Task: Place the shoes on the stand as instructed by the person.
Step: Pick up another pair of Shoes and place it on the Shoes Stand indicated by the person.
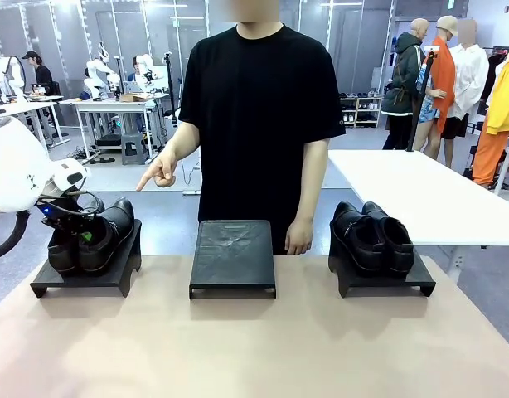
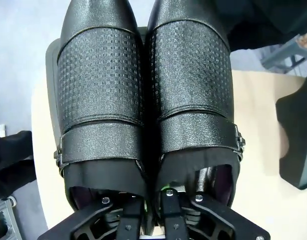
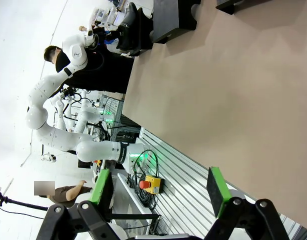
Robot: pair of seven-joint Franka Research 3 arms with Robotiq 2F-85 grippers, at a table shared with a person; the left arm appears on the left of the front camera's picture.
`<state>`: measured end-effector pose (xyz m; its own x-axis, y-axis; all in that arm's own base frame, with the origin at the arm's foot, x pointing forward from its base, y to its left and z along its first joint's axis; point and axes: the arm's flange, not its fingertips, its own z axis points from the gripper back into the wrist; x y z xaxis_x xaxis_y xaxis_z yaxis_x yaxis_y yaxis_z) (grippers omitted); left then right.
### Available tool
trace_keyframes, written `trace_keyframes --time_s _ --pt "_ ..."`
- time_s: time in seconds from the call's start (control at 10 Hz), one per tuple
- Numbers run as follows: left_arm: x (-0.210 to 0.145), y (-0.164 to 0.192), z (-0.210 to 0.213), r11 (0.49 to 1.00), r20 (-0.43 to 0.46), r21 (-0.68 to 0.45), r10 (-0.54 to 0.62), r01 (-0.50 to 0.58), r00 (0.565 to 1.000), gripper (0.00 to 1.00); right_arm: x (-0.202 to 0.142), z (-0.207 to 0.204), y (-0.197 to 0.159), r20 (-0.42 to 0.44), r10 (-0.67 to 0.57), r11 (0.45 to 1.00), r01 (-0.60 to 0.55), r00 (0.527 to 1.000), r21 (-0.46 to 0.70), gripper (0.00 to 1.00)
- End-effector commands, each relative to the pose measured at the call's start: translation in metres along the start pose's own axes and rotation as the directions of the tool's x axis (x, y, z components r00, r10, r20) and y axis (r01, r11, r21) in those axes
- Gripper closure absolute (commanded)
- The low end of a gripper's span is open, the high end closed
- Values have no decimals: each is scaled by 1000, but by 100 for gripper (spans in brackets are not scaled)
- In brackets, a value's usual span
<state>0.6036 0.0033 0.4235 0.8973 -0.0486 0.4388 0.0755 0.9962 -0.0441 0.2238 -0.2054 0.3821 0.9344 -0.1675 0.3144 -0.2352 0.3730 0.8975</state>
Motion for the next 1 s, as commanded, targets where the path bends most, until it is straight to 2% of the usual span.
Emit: trace_keyframes --time_s 0.0,0.1,0.2,0.3,0.5,0.7,0.8,0.9 --pt "9 10 -1 1000 29 -24 -17 18 999 76 -1 1 2 1 13 1000 -13 1000 9 4" --pt "9 11 0 1000 21 -28 -13 14 1000 55 -1 1 2 1 13 1000 -13 1000 9 4" --pt "9 10 -1 1000 18 -24 -16 17 1000 43 -1 1 2 1 13 1000 -13 1000 9 4" --pt "9 10 0 1000 18 -24 -18 18 1000 22 -1 1 2 1 13 1000 -13 1000 9 4" --pt "7 12 2 999 13 -33 -19 20 1000 0 -1 1 2 1 13 1000 -13 1000 9 4" --pt "4 9 8 998 5 -41 -42 42 999 0 -1 1 2 1 13 1000 -13 1000 9 4" --pt "2 6 14 997 3 -40 -63 63 998 4 -1 1 2 1 13 1000 -13 1000 9 4" --pt "0 3 21 996 5 -43 -72 72 997 0 -1 1 2 1 13 1000 -13 1000 9 4"
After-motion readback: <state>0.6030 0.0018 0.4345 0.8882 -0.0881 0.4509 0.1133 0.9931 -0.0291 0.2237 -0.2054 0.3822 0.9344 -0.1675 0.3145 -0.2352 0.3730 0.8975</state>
